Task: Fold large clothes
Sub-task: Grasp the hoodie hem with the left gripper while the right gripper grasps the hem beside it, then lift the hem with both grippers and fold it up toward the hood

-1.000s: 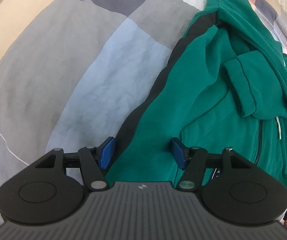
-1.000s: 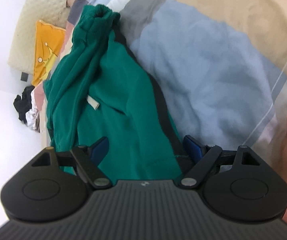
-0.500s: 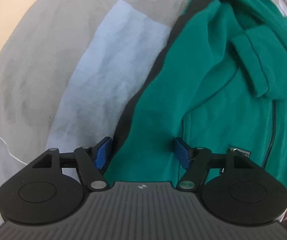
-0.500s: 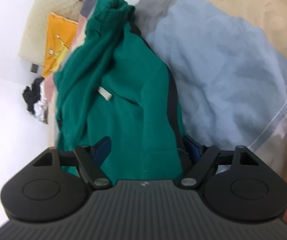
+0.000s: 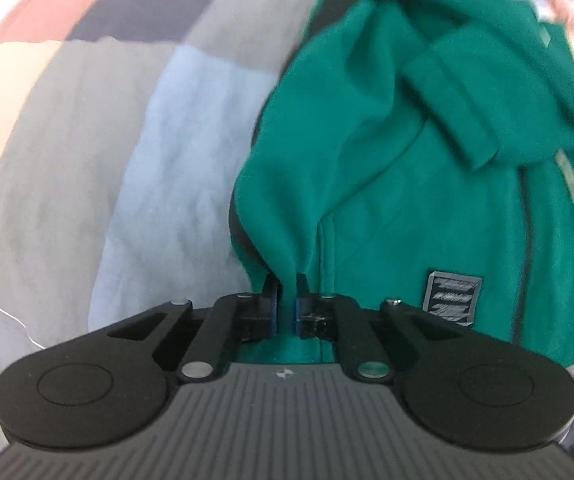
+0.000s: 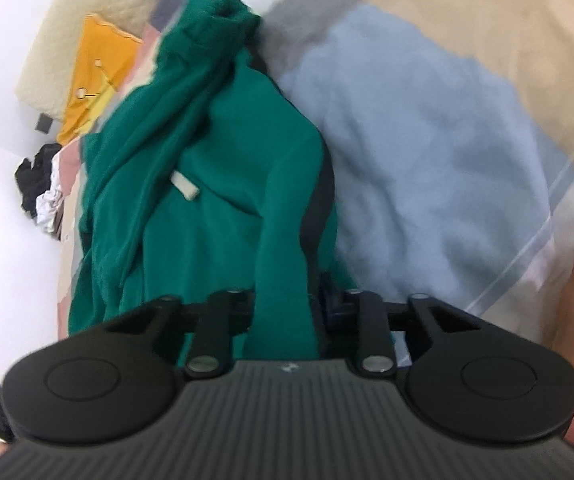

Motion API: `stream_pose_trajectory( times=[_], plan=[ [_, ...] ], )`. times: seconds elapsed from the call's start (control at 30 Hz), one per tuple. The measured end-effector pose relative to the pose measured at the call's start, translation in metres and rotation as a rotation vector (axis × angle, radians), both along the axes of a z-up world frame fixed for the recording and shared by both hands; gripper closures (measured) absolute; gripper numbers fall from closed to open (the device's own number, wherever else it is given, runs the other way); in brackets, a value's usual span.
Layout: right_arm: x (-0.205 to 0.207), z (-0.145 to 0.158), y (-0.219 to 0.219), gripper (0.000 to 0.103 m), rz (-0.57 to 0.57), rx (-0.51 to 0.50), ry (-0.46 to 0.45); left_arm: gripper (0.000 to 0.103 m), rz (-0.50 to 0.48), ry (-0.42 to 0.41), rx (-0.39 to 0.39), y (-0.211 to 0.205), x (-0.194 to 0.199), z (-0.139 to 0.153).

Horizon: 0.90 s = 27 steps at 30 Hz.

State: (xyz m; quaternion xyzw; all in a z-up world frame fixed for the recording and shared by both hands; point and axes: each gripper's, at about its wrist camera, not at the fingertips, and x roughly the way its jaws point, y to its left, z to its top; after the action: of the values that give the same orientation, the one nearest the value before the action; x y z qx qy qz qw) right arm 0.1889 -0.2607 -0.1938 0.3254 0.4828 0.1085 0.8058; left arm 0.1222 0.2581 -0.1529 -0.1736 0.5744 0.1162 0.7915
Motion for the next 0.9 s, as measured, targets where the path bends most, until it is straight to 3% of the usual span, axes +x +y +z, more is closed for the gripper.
stream_pose_trajectory(
  times=[0.2,0.33,0.7,0.9],
  plan=[
    [-0.005,0.009,-0.025,0.09,-0.072,0.174,-0.03,0.096,0.138,-0.217,-0.16,0.021,-0.034,0.046],
    [-0.011,0.022,-0.039,0.09,-0.105,0.316,-0.059,0.096,0.165,-0.324,-0.231,0.022,-0.046,0.071],
    [-0.019,0.071,-0.063,0.091,-0.097,0.431,-0.184,0.096,0.196,-0.498,-0.335,0.039,-0.07,0.114],
    [-0.035,0.095,-0.08,0.091,-0.06,0.423,-0.25,0.097,0.177,-0.548,-0.376,0.039,-0.095,0.136]
  ],
)
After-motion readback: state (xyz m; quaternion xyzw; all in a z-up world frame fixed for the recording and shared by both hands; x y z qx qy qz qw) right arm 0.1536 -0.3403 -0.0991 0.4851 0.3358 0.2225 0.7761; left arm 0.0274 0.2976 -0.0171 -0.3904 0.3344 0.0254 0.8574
